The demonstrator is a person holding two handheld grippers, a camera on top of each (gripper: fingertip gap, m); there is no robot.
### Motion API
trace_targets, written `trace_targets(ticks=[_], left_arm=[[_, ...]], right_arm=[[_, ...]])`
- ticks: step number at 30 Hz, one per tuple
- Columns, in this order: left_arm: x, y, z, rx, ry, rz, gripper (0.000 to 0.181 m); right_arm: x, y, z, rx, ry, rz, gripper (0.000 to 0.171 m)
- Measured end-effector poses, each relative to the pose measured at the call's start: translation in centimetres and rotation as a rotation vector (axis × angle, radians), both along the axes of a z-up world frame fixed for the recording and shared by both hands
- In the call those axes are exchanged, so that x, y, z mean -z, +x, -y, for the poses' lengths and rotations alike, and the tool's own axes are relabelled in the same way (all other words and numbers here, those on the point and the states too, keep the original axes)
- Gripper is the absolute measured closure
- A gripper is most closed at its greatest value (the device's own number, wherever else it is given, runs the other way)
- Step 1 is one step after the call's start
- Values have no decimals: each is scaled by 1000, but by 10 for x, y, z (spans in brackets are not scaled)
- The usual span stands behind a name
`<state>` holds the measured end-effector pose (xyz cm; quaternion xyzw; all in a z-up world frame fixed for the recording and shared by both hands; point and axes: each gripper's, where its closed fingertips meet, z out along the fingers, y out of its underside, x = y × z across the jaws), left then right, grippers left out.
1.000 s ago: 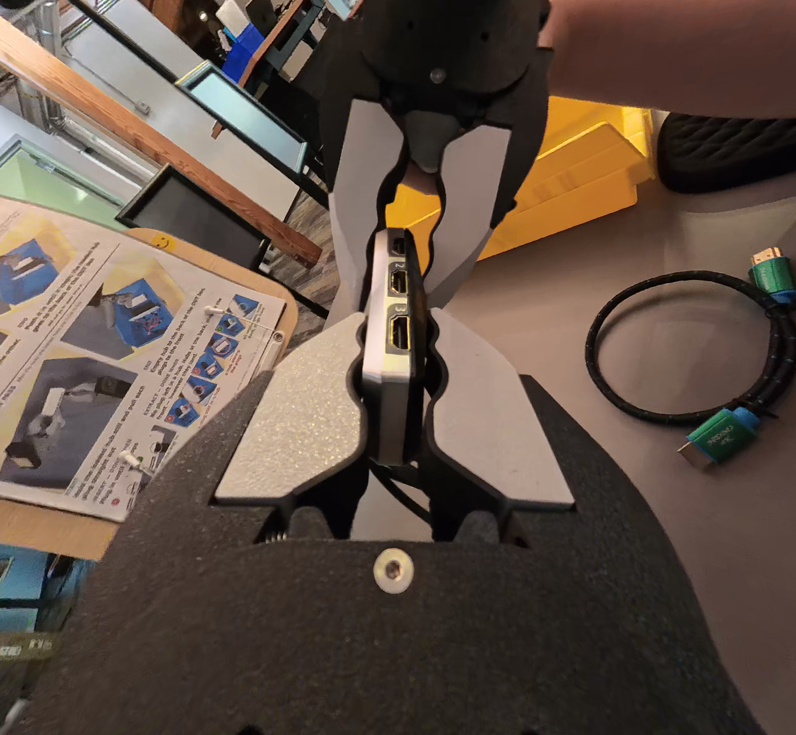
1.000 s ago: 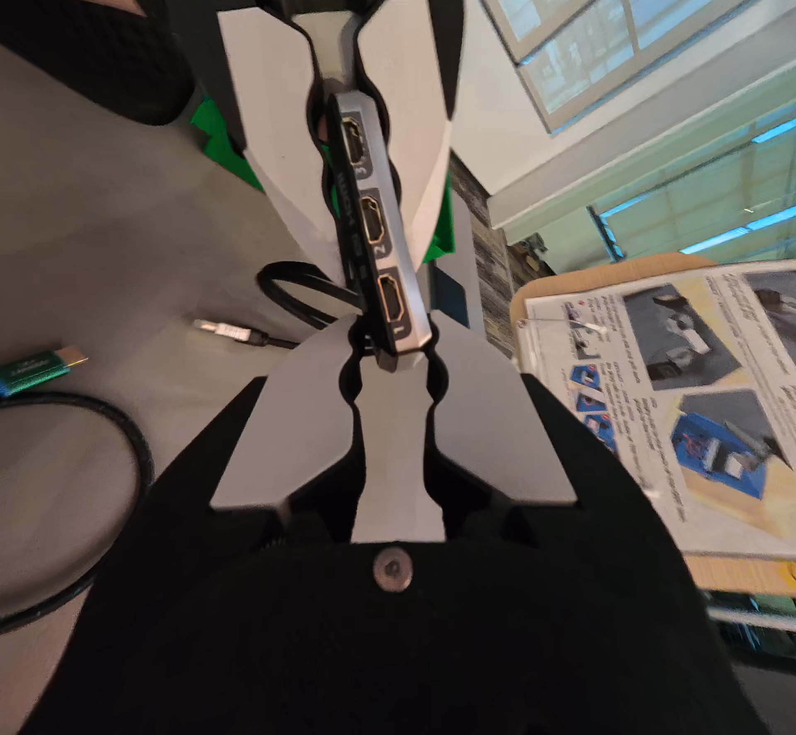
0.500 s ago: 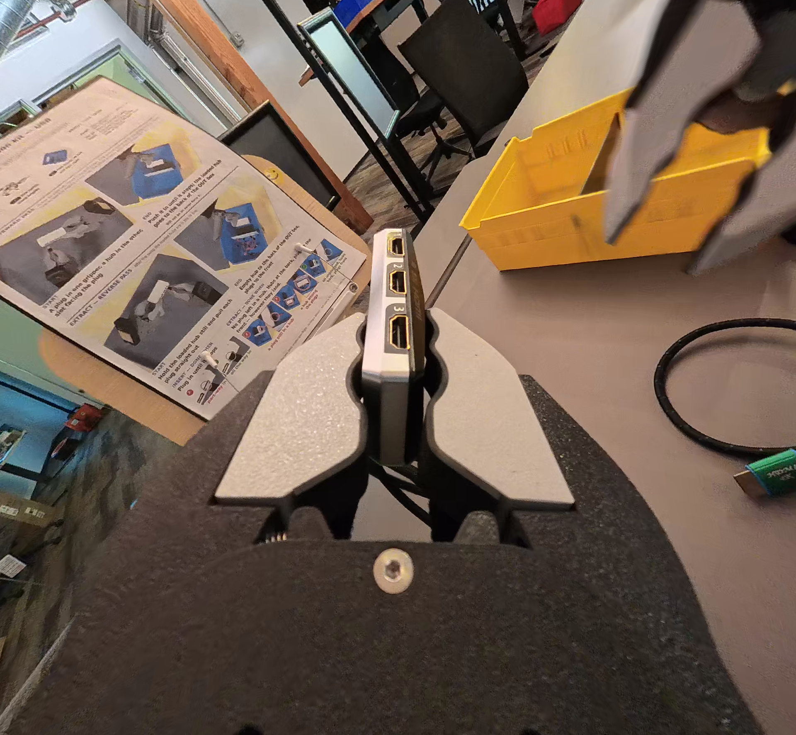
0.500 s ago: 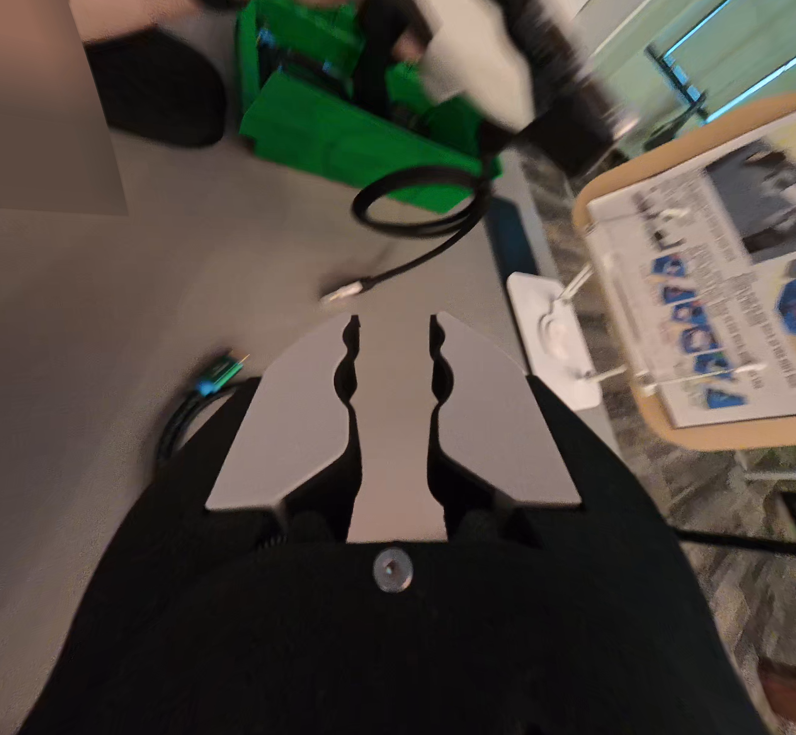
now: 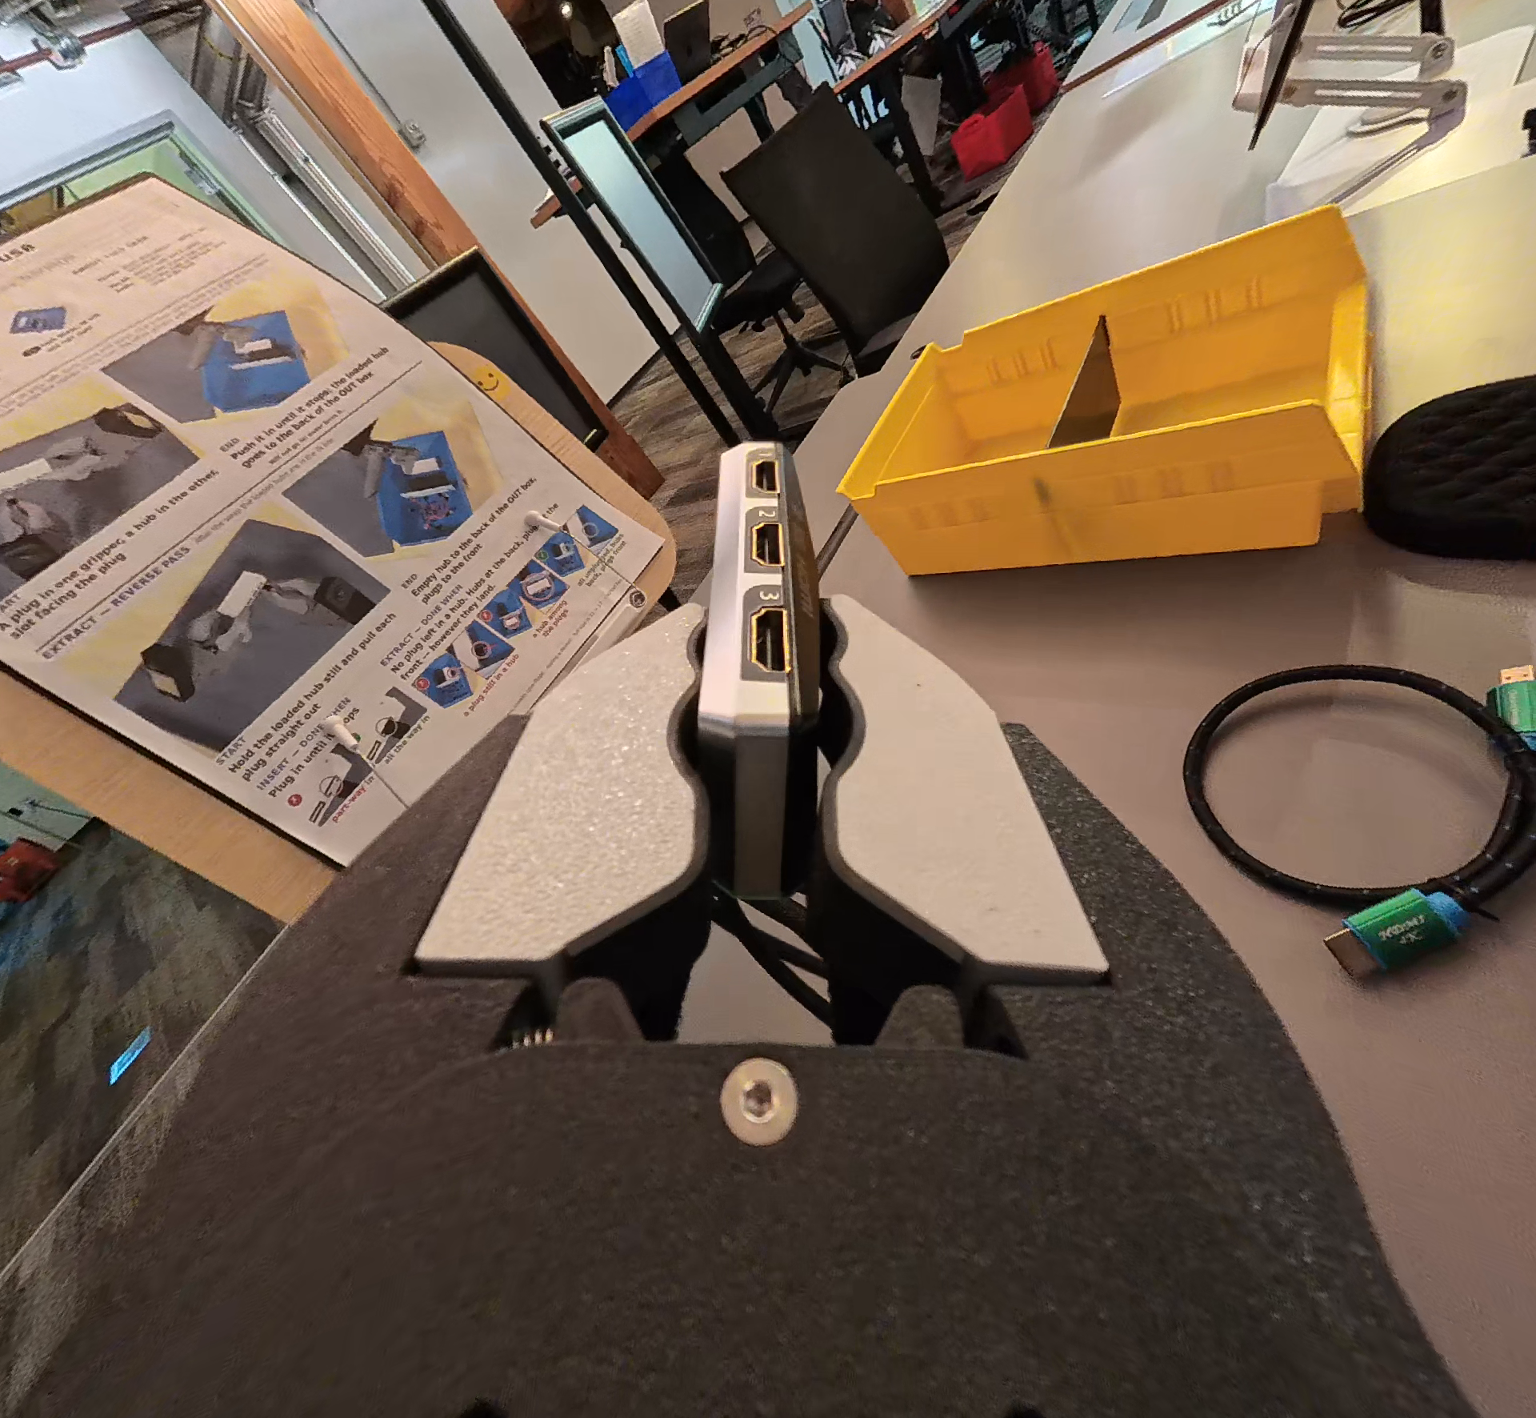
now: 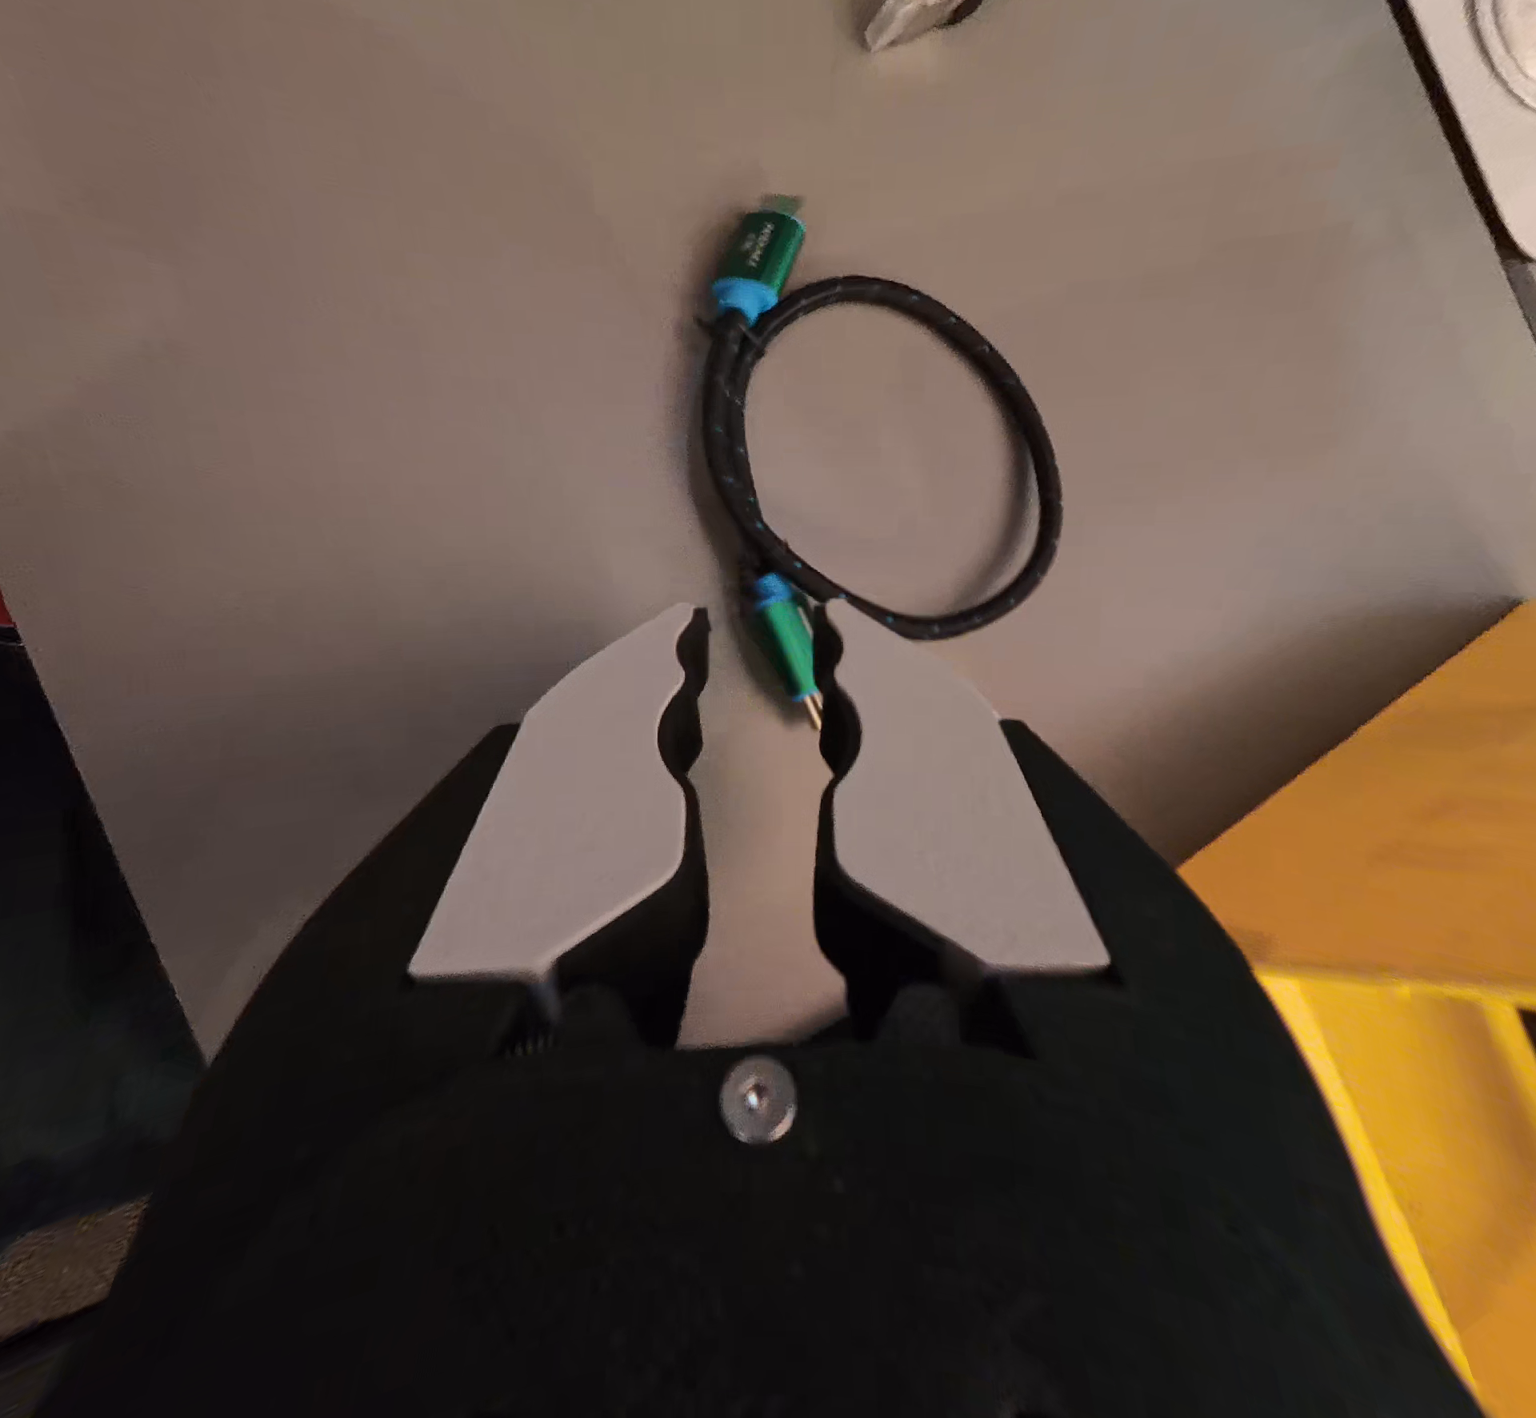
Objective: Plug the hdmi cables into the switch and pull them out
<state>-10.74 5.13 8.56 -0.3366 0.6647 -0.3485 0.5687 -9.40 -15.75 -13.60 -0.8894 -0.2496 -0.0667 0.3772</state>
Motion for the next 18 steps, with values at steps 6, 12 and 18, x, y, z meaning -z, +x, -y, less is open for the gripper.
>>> trace_targets(ticks=[6, 12, 18], left_arm=[[1, 0, 2, 4, 1, -9, 159], [4, 0, -4, -8, -9, -19, 159], [1, -1, -4, 5, -23, -11, 159]], right_arm=[[-17, -35, -56, 8, 73, -62, 148], [5, -41, -88, 81, 17, 4, 146], [21, -33, -90, 221, 43, 76, 151]])
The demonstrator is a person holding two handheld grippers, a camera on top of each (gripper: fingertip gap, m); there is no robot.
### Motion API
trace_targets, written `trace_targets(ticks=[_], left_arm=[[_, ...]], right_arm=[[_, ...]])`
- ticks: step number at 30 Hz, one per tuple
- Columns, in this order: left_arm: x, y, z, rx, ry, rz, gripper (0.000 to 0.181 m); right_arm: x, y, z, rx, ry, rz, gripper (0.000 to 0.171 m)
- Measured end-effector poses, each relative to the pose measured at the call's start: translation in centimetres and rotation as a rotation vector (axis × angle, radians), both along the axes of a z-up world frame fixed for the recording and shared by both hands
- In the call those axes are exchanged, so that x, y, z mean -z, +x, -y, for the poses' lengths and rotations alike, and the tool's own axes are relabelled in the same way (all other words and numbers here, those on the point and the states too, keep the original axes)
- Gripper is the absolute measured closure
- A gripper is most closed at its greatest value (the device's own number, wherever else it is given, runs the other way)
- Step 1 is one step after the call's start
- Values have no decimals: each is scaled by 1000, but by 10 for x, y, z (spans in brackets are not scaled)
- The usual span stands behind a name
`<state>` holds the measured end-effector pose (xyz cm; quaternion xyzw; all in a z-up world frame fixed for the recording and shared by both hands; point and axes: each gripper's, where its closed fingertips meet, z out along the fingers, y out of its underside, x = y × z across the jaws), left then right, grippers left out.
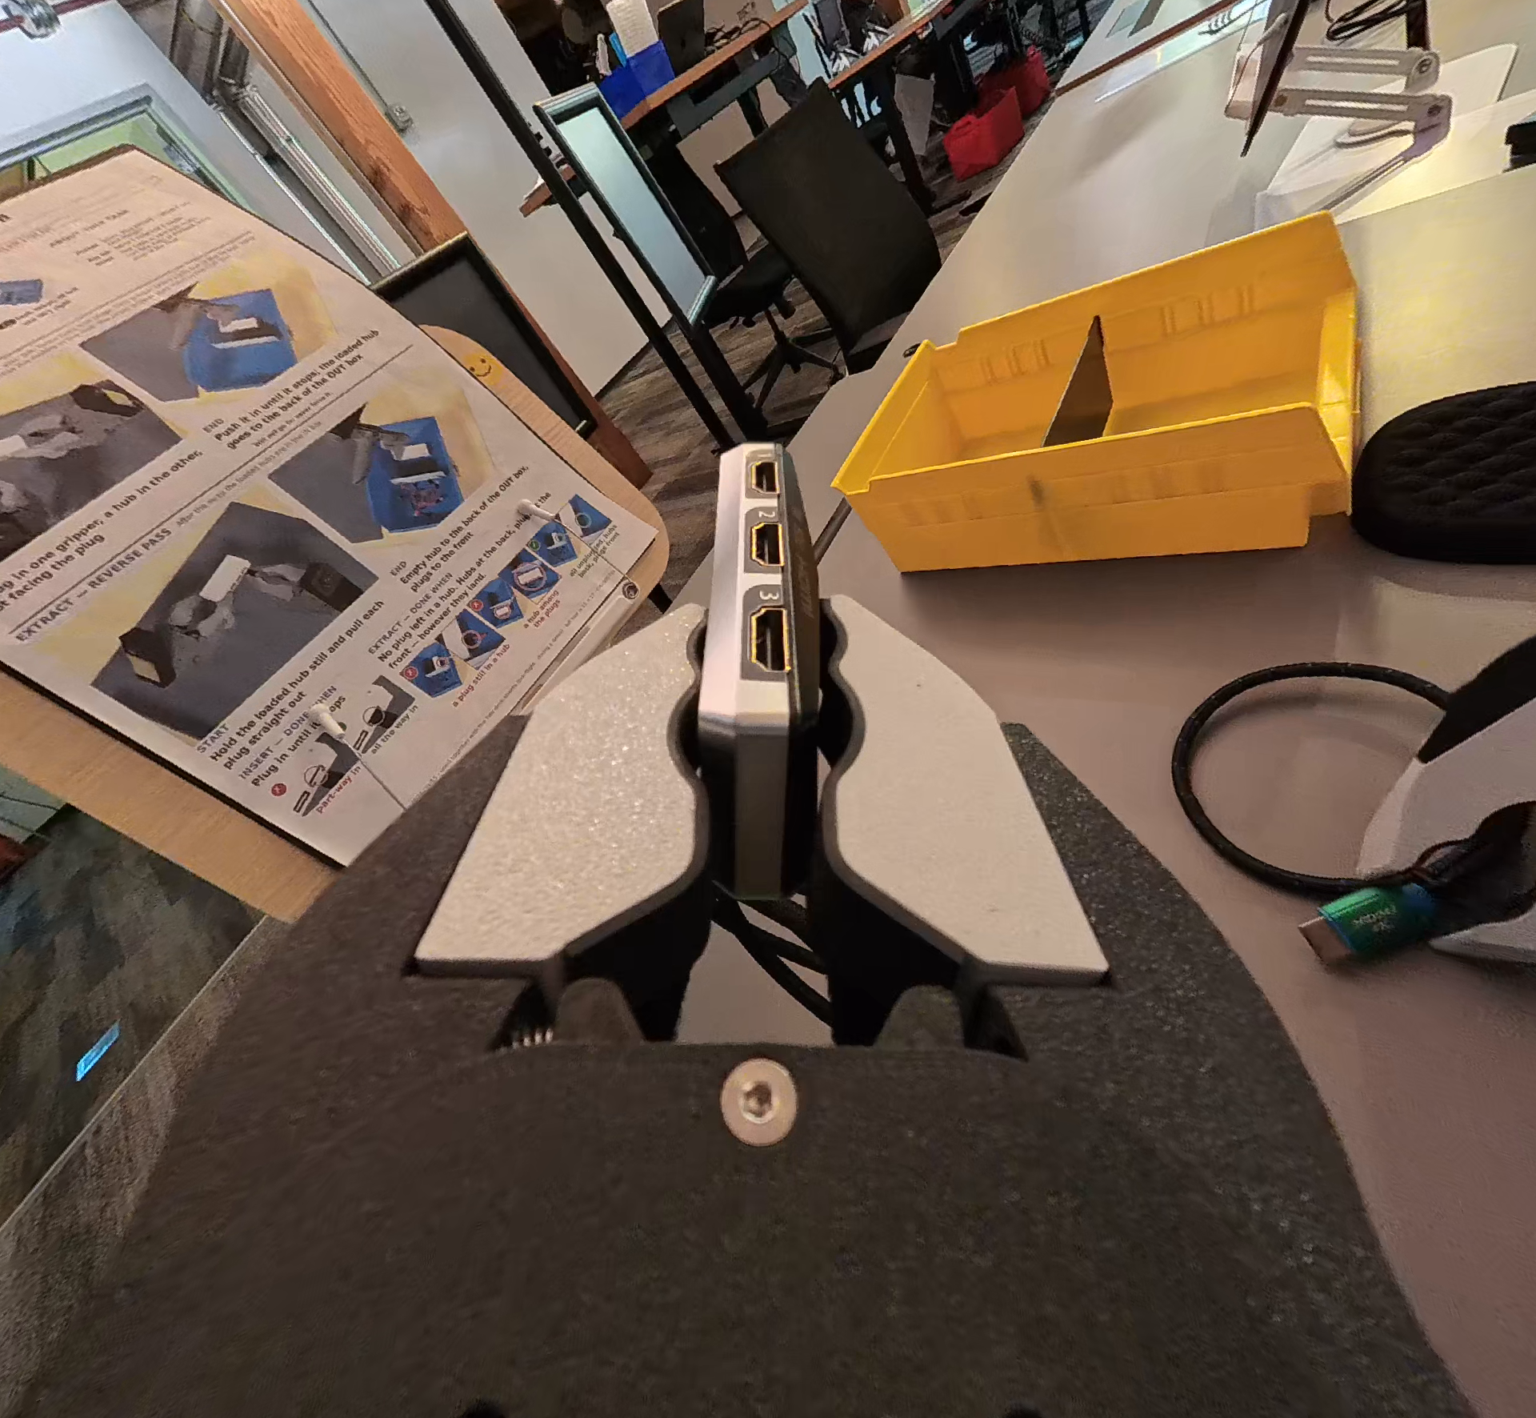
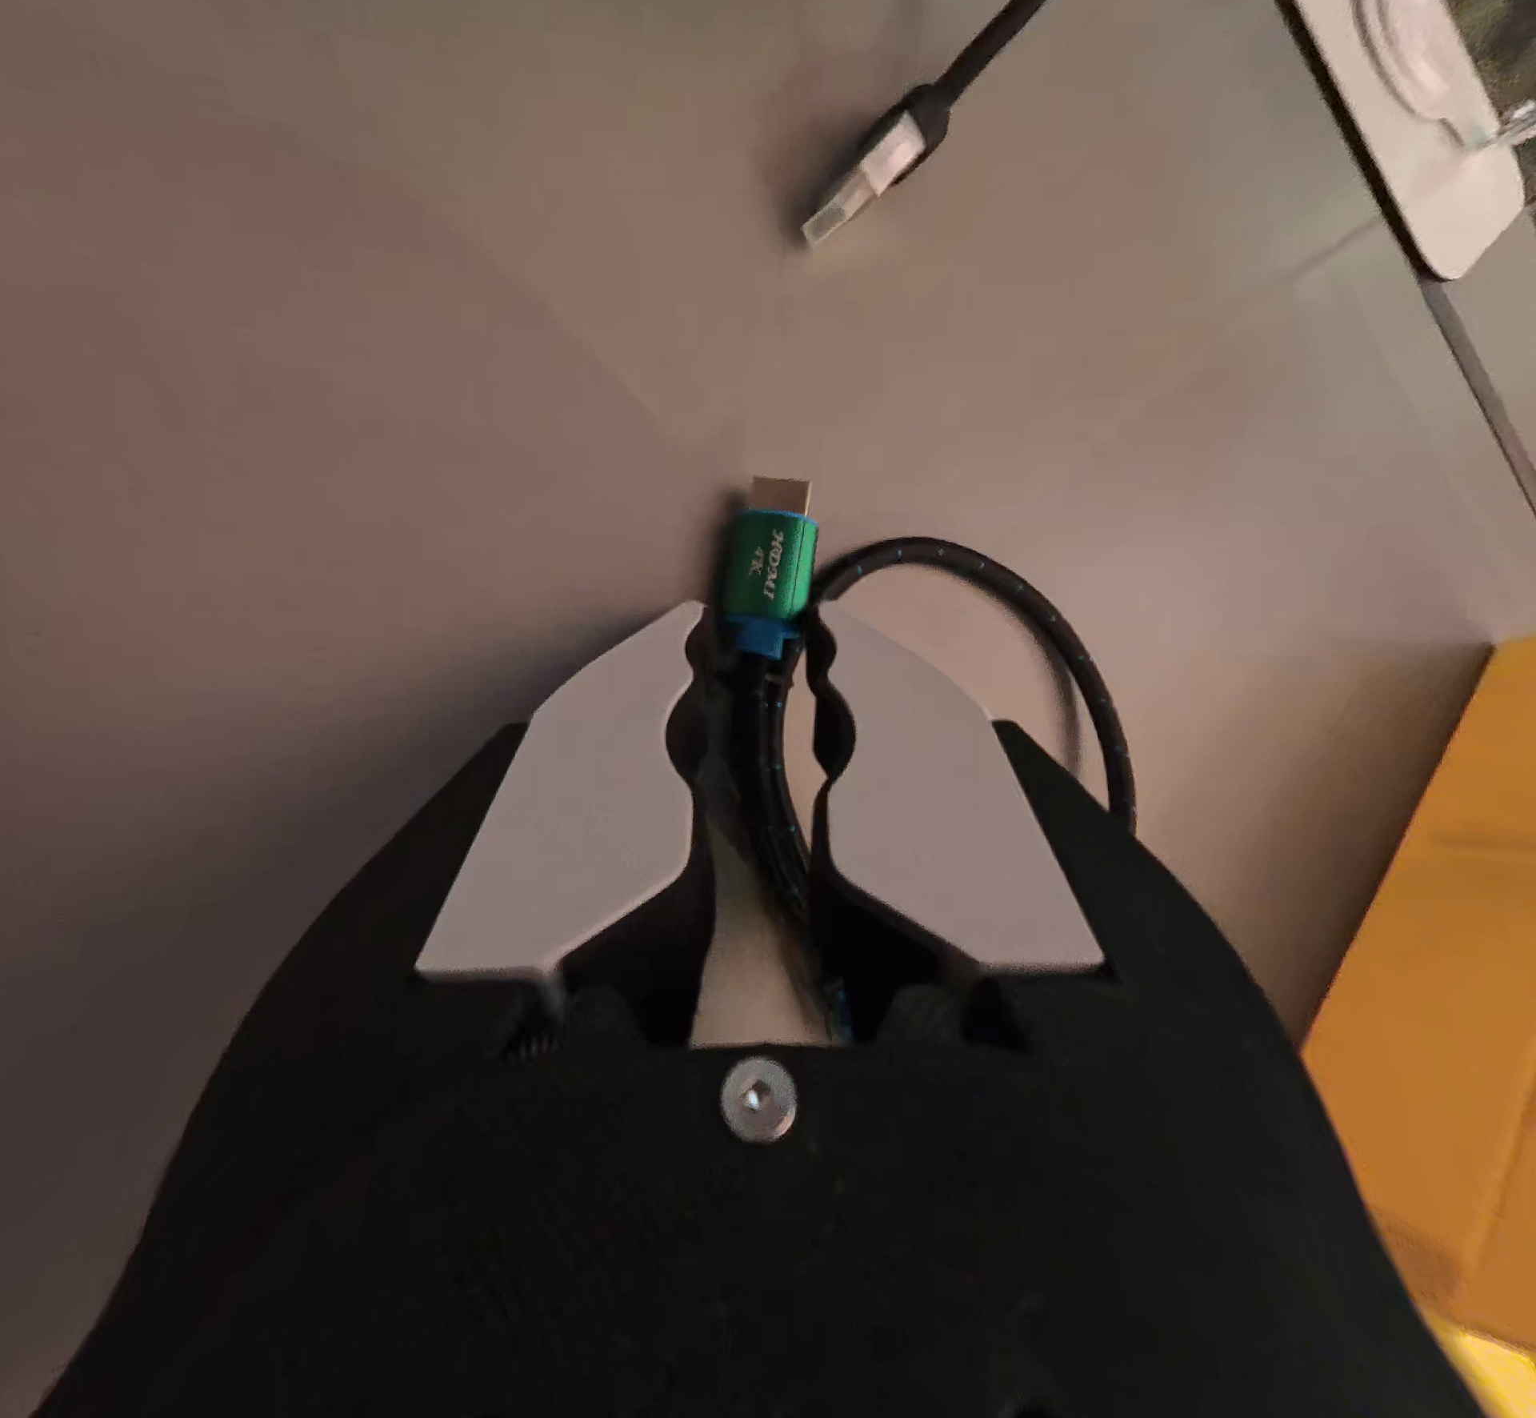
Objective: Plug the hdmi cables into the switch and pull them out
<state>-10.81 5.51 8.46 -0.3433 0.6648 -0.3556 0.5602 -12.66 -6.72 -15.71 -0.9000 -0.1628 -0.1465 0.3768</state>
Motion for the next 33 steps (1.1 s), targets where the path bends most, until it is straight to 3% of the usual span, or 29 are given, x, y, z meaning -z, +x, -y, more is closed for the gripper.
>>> trace_targets(ticks=[4, 6, 10, 15, 21, 27, 33], left_arm=[[-3, -1, 3, 5, 10, 6, 159], [-5, -2, 3, 5, 12, 11, 159], [-10, -6, 2, 3, 6, 31, 159], [-12, -7, 1, 9, 4, 44, 159], [-8, -5, 5, 43, 28, 47, 159], [-4, -3, 12, 73, 59, 50, 159], [1, 0, 14, 64, 91, 42, 159]], right_arm=[[0, -2, -1, -32, 18, -91, 152], [-9, -14, 1, -133, 74, -203, 152], [-68, -51, 20, -449, 354, -437, 152], [-108, -53, 38, -561, 516, -615, 152], [-111, -38, 41, -524, 549, -572, 152], [-102, 0, 31, -344, 530, -425, 152], [-81, 16, 21, -223, 441, -406, 152]])
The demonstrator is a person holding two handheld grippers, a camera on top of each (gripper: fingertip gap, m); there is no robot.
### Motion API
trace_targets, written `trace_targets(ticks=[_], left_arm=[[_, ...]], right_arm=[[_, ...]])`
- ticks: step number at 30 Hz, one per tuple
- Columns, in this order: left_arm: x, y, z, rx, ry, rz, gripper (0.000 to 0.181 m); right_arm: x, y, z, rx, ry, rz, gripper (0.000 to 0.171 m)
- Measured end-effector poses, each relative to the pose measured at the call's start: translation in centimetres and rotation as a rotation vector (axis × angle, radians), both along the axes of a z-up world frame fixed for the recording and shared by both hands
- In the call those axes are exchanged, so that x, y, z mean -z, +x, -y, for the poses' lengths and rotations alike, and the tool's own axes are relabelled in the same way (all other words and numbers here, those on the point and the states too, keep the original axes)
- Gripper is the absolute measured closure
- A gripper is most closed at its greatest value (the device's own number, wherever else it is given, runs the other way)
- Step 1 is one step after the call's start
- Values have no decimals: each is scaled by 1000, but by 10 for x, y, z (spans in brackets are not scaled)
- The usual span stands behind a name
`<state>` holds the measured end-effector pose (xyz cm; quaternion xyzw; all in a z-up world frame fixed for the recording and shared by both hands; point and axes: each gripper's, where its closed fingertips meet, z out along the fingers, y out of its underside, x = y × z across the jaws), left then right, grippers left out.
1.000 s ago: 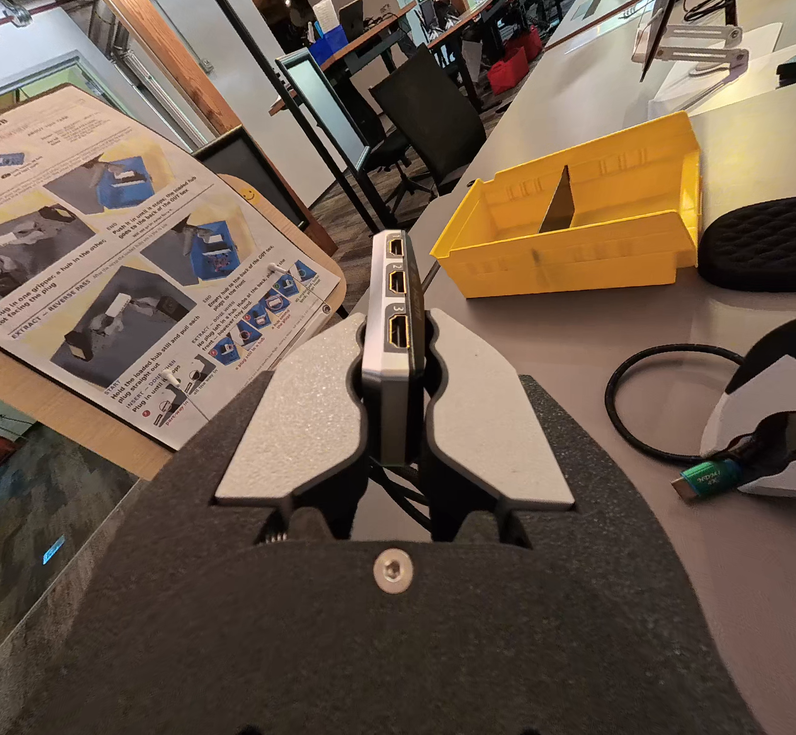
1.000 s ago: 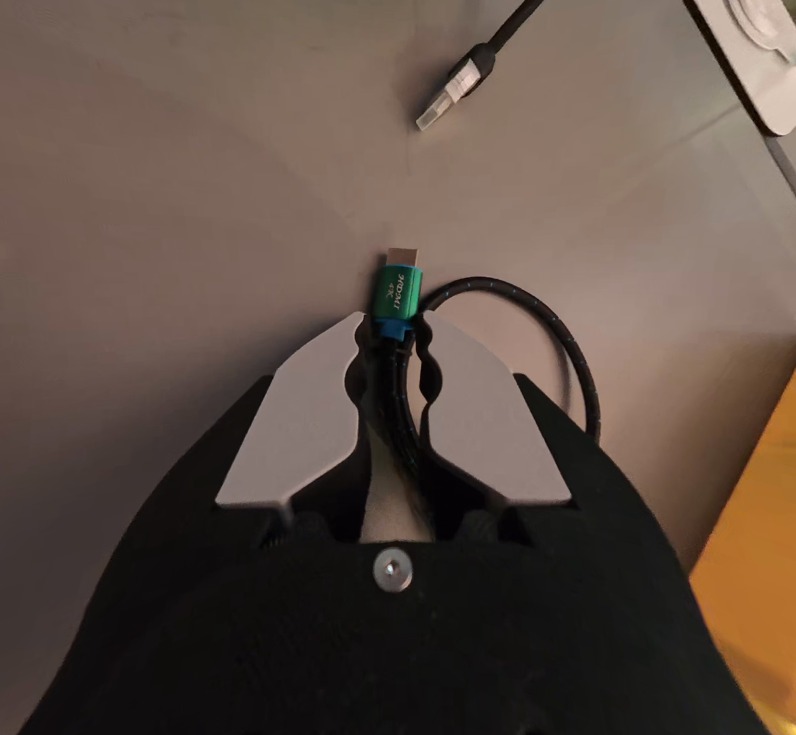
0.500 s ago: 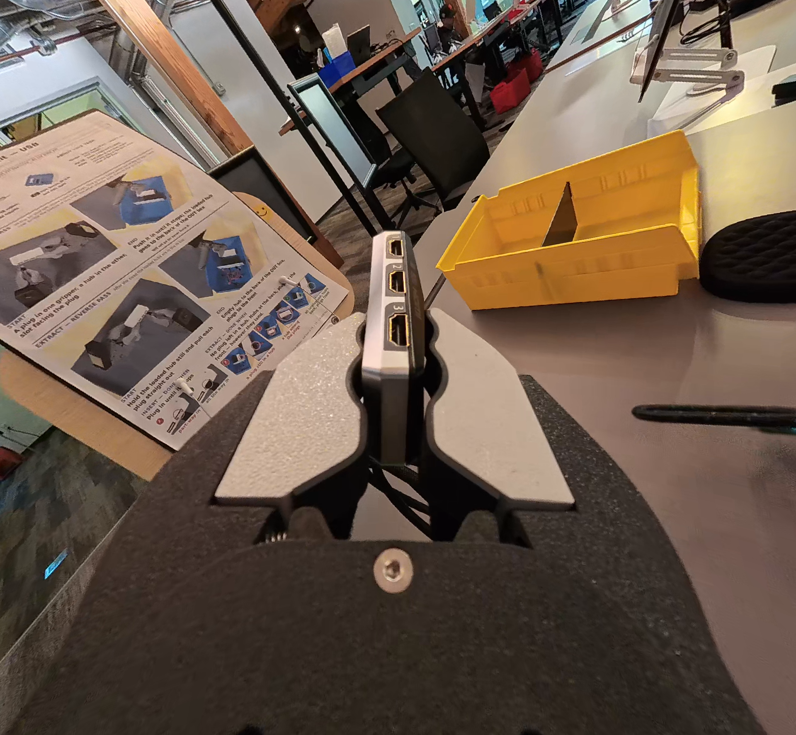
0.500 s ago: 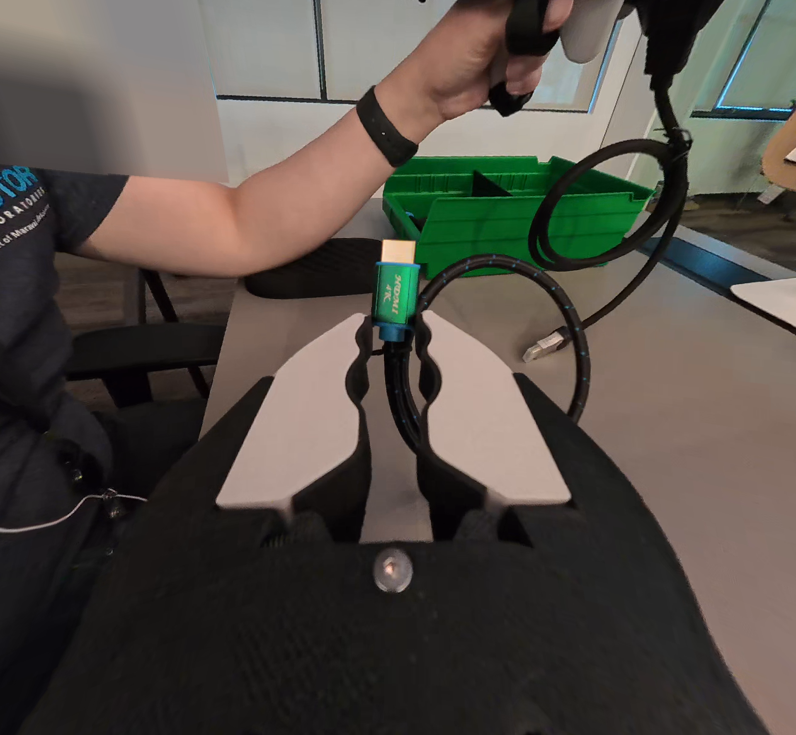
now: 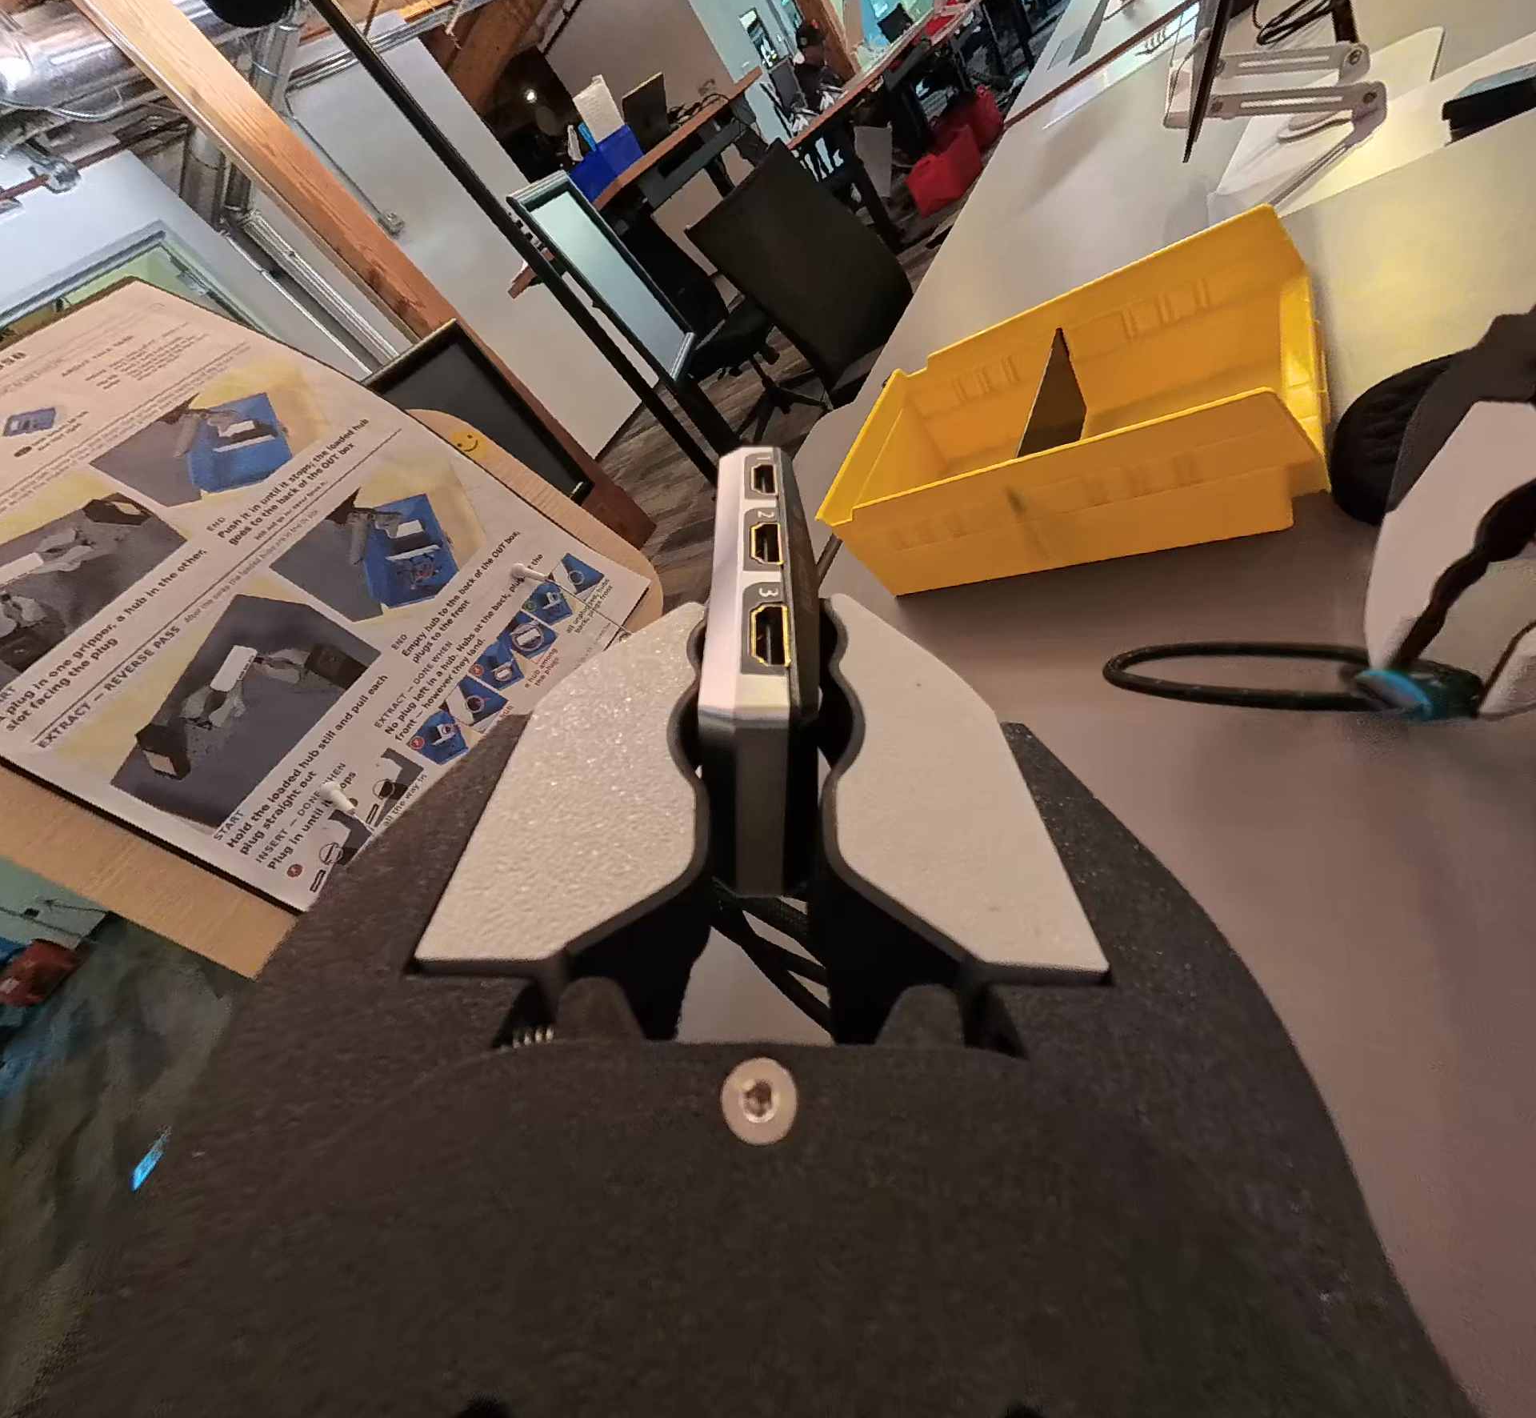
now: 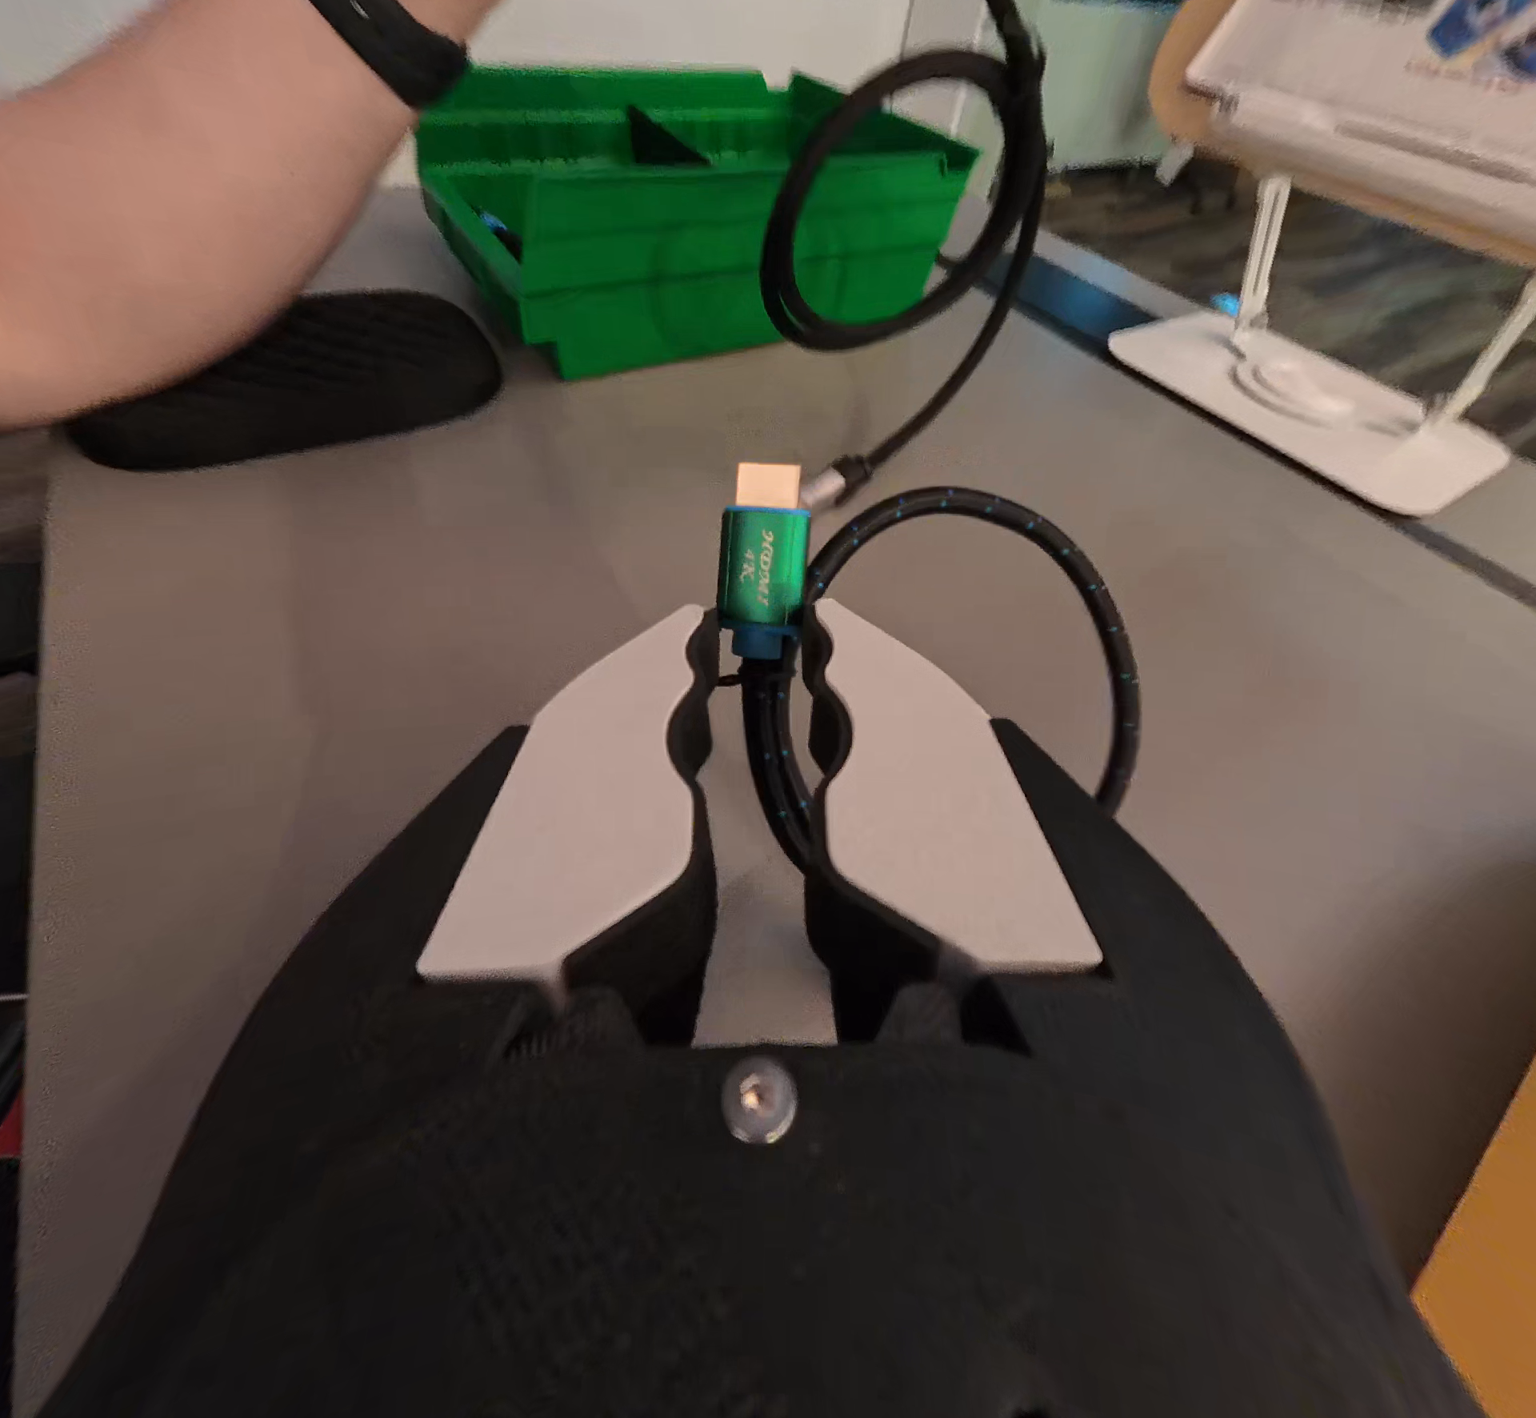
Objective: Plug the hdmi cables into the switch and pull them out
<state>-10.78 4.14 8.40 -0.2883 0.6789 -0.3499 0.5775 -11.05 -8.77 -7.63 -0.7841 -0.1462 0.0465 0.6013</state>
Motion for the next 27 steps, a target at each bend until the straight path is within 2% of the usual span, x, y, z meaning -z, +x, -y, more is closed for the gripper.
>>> trace_targets(ticks=[9, 14, 18, 24, 27], left_arm=[[9, 5, -4, -30, 22, -33, 159], [13, 8, -3, -35, 40, -48, 159], [14, 8, -5, -37, 31, -52, 159], [13, 7, -5, -39, 27, -52, 159], [13, 7, -5, -40, 30, -55, 159]], right_arm=[[64, 15, -27, 103, -296, 88, 152], [68, 19, -26, 134, -328, 62, 151], [55, 21, -21, 100, -334, -90, 149], [66, 31, -17, -16, -621, -136, 150], [66, 24, -17, -76, -723, -232, 154]])
